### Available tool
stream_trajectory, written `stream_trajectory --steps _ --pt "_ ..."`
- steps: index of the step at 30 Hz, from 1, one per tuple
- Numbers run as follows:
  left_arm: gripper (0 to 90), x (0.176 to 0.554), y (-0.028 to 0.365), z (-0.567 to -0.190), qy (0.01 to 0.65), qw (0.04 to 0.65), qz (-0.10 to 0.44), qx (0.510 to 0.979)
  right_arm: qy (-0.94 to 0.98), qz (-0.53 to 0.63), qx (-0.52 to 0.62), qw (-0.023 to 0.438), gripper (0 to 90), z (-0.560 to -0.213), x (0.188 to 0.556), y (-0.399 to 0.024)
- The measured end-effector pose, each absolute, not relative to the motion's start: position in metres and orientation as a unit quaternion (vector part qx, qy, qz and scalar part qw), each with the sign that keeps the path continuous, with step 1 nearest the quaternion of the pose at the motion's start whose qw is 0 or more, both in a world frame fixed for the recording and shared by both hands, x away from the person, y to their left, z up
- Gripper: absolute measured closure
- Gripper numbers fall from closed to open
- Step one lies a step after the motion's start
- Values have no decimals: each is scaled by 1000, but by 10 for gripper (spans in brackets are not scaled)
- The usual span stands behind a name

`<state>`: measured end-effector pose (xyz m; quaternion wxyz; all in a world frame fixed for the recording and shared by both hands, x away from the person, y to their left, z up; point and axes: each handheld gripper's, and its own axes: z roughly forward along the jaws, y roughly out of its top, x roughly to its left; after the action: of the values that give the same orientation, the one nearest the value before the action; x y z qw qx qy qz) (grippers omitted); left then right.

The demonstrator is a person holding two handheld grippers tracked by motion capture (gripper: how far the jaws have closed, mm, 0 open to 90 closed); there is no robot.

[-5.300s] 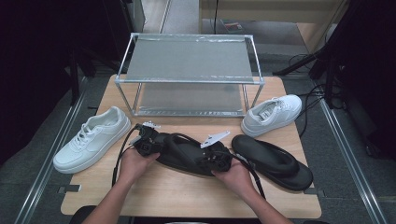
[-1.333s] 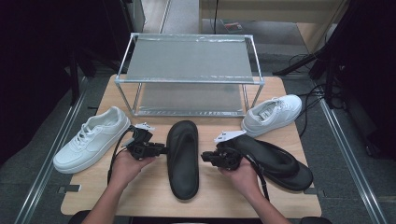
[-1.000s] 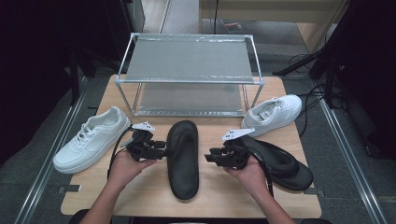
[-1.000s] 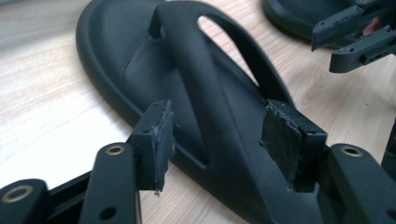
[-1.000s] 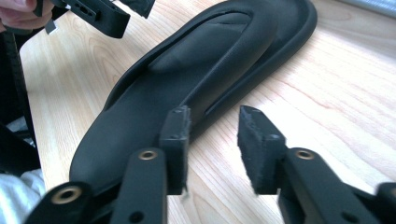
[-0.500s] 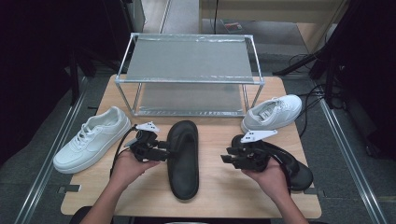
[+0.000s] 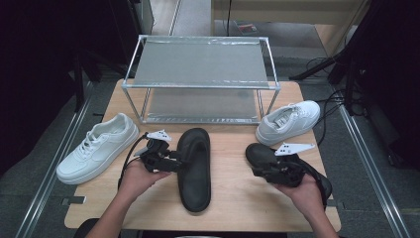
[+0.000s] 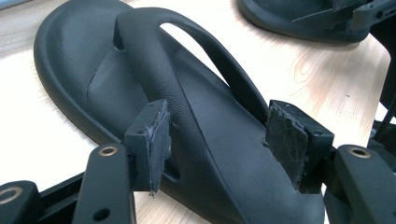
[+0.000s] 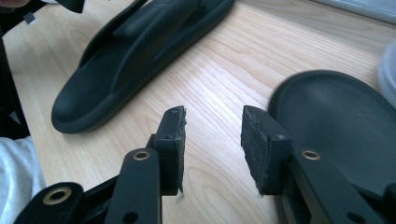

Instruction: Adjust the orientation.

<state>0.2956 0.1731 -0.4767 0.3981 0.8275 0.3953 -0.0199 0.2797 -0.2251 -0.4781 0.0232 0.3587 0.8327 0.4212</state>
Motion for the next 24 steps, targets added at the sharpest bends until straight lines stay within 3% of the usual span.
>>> stream_trajectory --steps 24 --pt "406 295 169 -479 390 394 -20 832 829 393 396 39 624 -490 287 -266"
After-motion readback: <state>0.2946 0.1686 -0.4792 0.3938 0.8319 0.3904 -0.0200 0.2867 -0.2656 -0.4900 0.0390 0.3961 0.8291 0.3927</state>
